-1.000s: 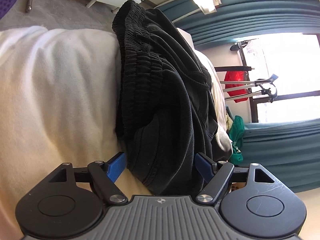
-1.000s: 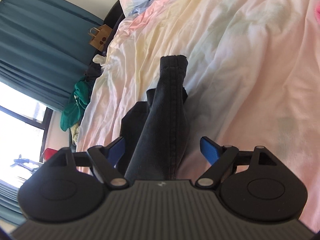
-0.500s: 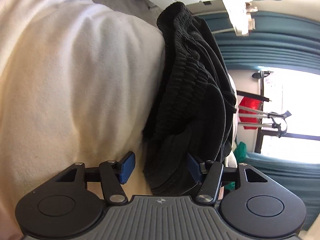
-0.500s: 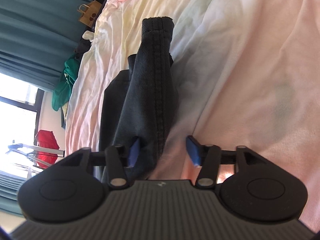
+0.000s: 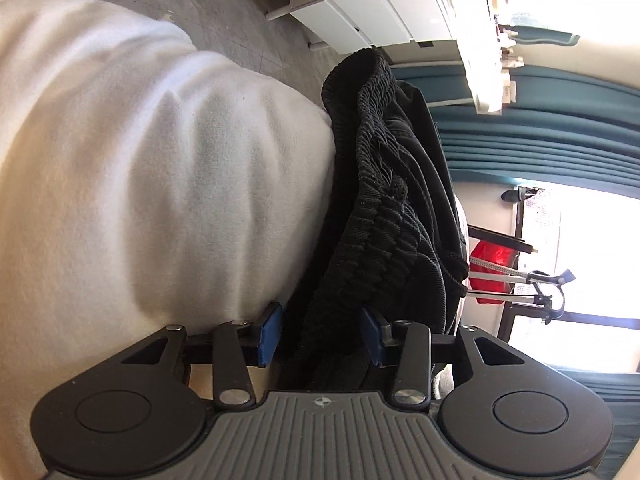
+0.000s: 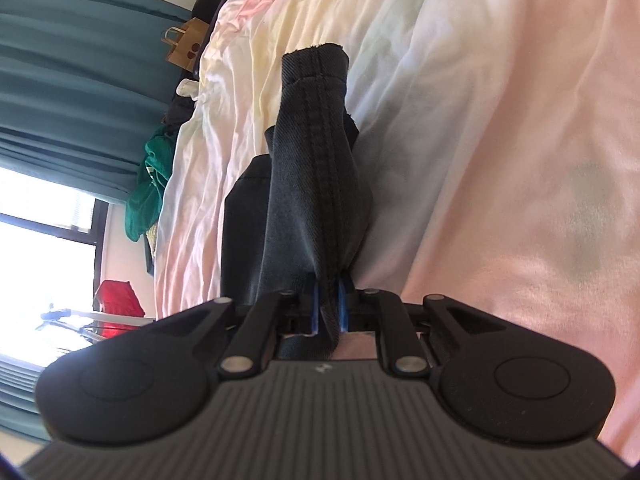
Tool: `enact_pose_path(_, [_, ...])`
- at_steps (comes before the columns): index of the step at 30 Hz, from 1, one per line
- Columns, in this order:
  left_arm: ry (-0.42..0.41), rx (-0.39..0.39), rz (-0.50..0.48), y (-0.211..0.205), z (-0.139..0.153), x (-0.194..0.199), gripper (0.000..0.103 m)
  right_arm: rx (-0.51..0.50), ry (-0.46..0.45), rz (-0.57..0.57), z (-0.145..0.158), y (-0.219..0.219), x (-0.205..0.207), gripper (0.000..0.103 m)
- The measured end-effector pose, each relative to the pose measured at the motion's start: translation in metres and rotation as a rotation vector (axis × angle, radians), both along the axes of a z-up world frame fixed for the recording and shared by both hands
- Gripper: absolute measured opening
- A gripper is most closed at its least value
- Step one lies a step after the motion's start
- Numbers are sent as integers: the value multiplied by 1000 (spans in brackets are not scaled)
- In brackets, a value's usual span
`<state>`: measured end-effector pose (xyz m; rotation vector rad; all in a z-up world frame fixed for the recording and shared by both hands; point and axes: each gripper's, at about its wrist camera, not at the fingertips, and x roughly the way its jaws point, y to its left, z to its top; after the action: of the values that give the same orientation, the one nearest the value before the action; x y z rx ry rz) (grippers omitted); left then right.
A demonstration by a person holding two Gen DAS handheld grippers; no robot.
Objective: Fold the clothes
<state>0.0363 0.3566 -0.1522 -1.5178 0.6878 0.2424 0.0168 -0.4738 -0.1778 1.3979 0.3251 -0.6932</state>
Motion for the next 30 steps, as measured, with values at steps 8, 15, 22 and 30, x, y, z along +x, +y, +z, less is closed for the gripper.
enact_pose_path(8, [-26, 121, -116, -7, 16, 38, 76, -97, 76, 1, 12, 15, 5, 12])
enact_pose_path(15, [2, 409, -192, -26, 50, 42, 27, -158, 103, 33, 15, 15, 10, 12])
enact_pose_path(22, [-1, 619, -188, -34, 100, 25, 6, -189, 117, 53, 14, 13, 14, 12])
enact_pose_path(30, [73, 759, -184, 6, 151, 47, 6, -183, 112, 44, 13, 11, 17, 12])
